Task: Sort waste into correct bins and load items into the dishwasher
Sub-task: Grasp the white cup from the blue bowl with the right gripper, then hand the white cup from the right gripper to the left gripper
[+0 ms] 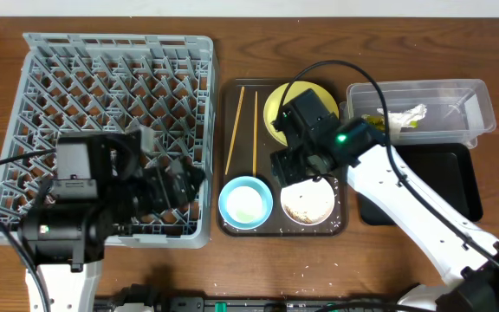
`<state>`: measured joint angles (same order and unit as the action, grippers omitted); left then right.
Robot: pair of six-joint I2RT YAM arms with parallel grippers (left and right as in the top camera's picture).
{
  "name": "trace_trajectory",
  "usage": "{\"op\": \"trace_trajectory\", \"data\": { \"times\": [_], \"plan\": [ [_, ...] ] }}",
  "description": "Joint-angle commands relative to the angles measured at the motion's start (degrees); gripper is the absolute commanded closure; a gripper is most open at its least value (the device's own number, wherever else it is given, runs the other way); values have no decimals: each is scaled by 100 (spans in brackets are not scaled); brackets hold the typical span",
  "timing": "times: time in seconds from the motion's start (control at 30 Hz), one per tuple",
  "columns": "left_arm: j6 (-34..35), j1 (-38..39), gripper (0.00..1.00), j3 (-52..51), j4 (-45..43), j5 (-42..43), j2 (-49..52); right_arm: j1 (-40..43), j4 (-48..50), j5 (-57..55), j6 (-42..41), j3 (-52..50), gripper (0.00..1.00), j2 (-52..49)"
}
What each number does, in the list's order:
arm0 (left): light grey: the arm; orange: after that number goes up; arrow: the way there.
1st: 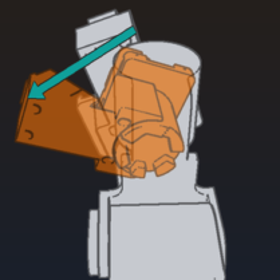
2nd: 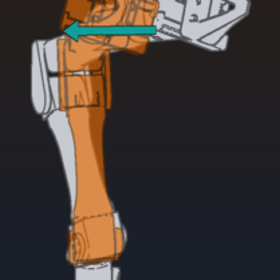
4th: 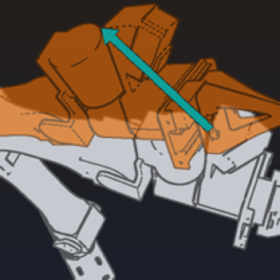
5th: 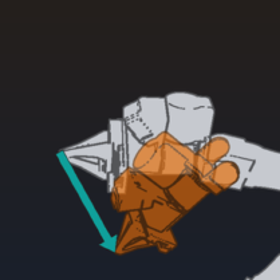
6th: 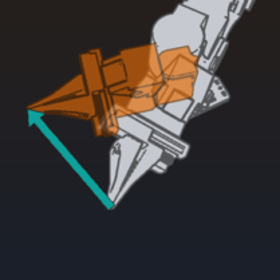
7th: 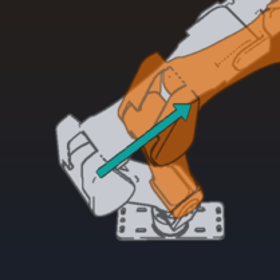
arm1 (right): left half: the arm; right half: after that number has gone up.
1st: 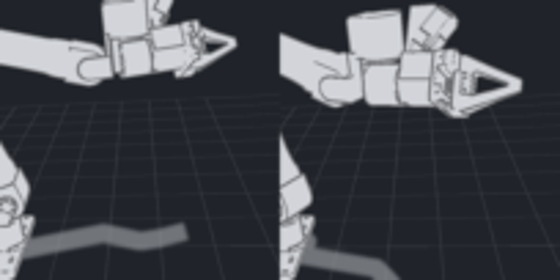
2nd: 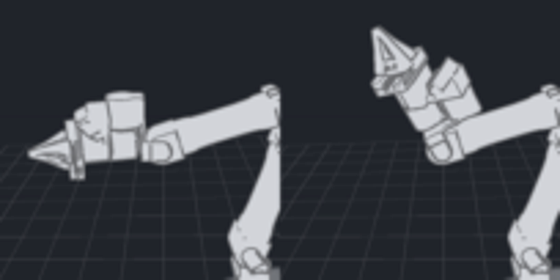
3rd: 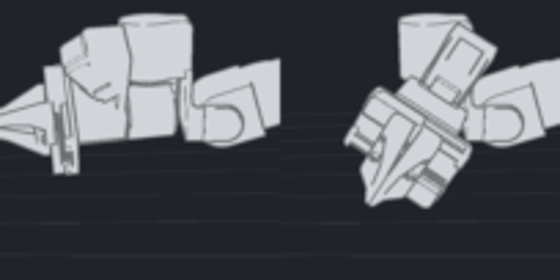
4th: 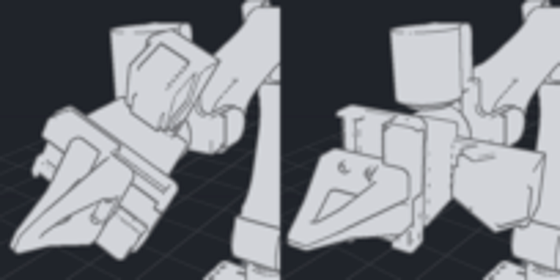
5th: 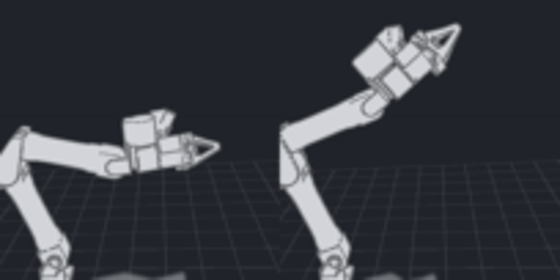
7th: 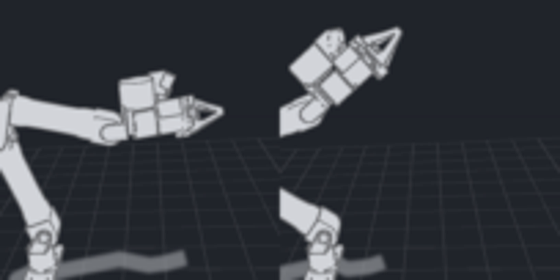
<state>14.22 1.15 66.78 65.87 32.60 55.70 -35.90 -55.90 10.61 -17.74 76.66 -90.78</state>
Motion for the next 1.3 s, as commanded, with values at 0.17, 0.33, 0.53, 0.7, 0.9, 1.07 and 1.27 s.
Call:
{"op": "trace_trajectory", "data": {
  "times": [0.17, 0.33, 0.53, 0.7, 0.9, 1.07, 1.27],
  "plan": [
    [199, 916, 2, 105, 595, -2494, -431, -83, -369, -151, -398, -87, 44, 437],
    [61, 1143, 2, 105, 599, -2205, -422, -264, -192, -1274, -1351, -686, 55, 160],
    [-7, 1414, 2, 105, 538, -2124, -415, -317, 1176, -592, -645, -1515, 54, 157],
    [-2, 1421, 2, 105, 540, -2127, -409, -317, 1803, 1224, 796, -1550, 53, 166],
    [155, 1421, 8, 105, 326, -2118, -409, -697, 1862, 505, 343, -1569, 56, 46],
    [153, 1421, 9, 105, 299, -2105, -409, -925, 2079, -254, -162, -1582, 64, -476],
    [389, 1421, 8, 105, 219, -2107, -409, -938, 2175, -127, -369, -1523, 99, -553]
  ]
}}
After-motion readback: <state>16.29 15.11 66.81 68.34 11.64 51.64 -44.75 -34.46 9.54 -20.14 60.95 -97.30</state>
